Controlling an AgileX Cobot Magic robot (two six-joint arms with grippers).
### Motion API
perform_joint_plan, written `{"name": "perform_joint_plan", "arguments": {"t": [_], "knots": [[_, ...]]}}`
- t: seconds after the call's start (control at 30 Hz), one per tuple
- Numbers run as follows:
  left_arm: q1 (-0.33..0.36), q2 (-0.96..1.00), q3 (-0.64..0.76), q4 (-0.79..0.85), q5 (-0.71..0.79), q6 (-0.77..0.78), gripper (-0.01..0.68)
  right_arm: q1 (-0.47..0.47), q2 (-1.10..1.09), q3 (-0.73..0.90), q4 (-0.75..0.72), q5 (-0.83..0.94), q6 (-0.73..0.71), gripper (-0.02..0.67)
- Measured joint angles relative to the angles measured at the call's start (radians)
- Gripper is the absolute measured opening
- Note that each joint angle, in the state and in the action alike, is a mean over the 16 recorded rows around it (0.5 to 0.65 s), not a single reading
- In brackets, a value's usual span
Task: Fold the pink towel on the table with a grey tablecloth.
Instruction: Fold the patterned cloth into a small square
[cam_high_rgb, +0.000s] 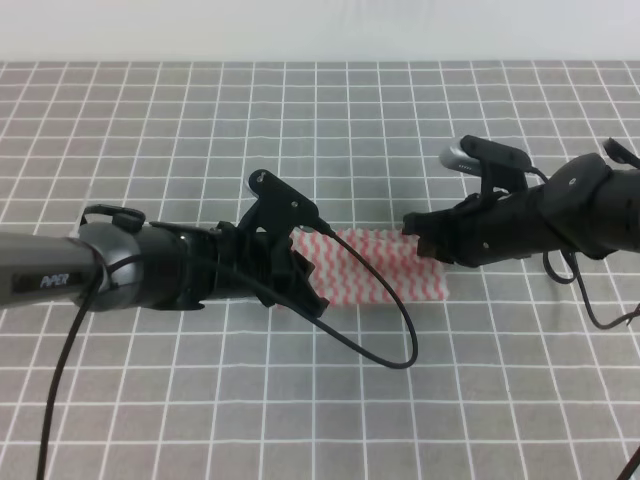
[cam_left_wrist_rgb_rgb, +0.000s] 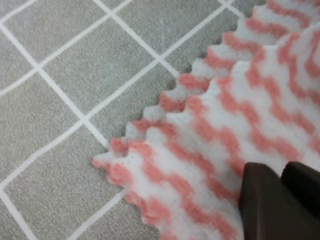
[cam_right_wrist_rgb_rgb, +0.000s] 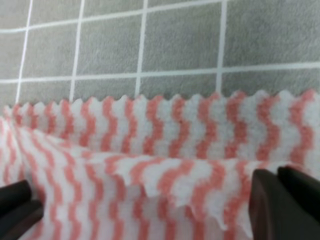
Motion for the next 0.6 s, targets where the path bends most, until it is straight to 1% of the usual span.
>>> {"name": "perform_joint_plan", "arguments": {"t": [0.13,0.3,0.47,0.6], "knots": [[0.0,0.001,0.0,-0.006,0.002,0.004,0.068,-0.001,-0.001,0.0,0.012,-0.008,0.001,0.051],[0.0,-0.002,0.001,-0.014,0.005,0.005,0.068,-0.013,-0.002,-0.011,0.024,-0.012,0.001,0.125],[0.0,-0.002,0.001,-0.014,0.005,0.006,0.068,-0.028,-0.011,-0.044,0.032,0.022,0.0,0.191],[0.0,-0.002,0.001,-0.014,0.006,0.006,0.068,-0.035,-0.019,-0.079,0.036,0.071,-0.001,0.206]]}}
